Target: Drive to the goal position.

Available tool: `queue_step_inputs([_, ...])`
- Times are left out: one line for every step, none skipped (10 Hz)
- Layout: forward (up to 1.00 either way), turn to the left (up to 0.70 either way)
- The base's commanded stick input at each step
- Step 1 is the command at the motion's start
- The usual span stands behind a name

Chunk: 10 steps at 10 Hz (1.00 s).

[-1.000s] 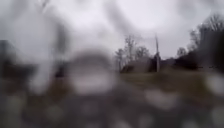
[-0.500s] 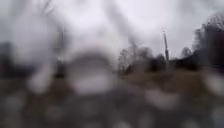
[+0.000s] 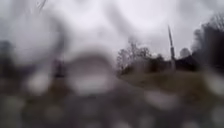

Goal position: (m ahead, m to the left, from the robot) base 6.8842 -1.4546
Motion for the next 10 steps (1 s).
queue_step_inputs([0.85,0.00])
queue_step_inputs([0.85,0.12])
queue_step_inputs([0.85,0.34])
queue_step_inputs([0.85,0.34])
queue_step_inputs([0.85,0.29])
queue_step_inputs([0.85,0.08])
queue_step_inputs([0.85,0.00])
queue_step_inputs([0.85,0.00])
queue_step_inputs([0.85,0.00])
queue_step_inputs([0.85,0.00])
